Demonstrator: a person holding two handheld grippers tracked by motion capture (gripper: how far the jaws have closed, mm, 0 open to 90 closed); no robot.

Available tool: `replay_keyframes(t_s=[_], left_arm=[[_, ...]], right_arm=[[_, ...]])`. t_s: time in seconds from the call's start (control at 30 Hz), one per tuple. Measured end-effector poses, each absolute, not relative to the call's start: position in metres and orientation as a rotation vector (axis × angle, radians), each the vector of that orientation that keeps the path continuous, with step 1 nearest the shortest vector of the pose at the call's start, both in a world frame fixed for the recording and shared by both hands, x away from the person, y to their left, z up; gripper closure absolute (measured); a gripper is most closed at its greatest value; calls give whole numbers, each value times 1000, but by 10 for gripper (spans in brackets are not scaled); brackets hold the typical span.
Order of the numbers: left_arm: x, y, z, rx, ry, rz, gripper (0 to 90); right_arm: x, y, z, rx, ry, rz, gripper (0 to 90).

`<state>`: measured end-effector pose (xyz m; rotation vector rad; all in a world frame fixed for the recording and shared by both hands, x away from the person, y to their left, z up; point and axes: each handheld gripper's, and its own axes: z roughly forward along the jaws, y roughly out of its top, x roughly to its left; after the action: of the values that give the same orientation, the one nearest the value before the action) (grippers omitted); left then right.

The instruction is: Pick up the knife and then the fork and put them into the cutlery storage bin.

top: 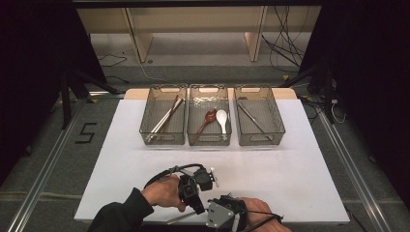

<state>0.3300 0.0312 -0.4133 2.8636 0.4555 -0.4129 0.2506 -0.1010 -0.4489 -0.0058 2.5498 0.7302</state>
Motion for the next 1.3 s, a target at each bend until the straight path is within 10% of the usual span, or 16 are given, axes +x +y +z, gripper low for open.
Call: replay_keyframes(t_s=[0.4,0.77,1.3], left_arm=[[334,35,-411,2830,482,-414,820],[344,68,-388,2694,642,-244,504],[358,125,-376,2379,825,12,293]], right_arm=[[250,-103,-449,-191,2526,646,890],[258,-116,-447,-62,2547,662,892],[295,-157,-443,184,2524,635,891]])
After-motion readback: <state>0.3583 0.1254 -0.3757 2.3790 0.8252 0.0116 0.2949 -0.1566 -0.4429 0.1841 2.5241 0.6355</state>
